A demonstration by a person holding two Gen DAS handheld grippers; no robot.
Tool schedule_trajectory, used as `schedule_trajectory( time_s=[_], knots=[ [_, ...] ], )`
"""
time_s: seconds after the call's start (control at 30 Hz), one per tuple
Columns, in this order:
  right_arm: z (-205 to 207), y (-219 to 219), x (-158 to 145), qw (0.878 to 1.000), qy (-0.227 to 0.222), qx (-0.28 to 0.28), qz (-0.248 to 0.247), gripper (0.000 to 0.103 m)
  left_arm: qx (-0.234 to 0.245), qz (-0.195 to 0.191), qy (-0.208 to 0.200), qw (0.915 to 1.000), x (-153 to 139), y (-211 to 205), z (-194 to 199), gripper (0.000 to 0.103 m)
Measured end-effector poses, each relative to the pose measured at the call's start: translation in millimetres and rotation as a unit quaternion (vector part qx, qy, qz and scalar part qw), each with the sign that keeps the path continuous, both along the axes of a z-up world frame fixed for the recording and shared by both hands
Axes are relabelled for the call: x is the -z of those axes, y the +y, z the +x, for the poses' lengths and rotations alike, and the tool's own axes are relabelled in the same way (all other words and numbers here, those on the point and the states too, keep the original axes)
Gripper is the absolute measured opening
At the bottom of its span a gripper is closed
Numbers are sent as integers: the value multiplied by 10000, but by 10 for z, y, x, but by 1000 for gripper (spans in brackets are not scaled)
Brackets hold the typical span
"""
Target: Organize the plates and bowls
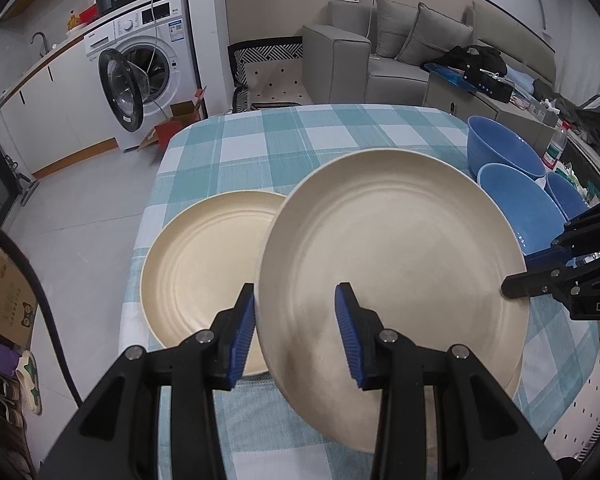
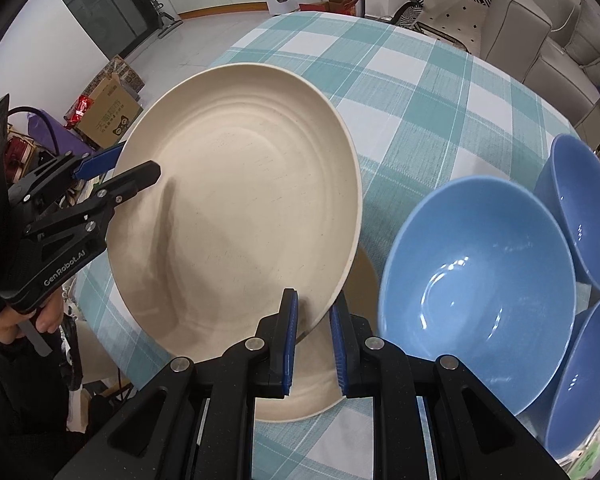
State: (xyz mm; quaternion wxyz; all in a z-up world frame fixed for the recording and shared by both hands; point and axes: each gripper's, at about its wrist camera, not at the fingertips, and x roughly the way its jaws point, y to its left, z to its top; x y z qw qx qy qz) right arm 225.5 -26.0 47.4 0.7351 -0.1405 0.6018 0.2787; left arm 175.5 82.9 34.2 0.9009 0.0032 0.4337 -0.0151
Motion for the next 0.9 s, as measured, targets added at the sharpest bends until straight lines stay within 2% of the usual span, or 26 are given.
schedule_trajectory(
  time_s=[0.9],
  knots=[
    [-400, -296, 300, 9988, 465, 74, 148, 17, 479, 293, 255, 9981, 230, -302, -12, 38]
  ],
)
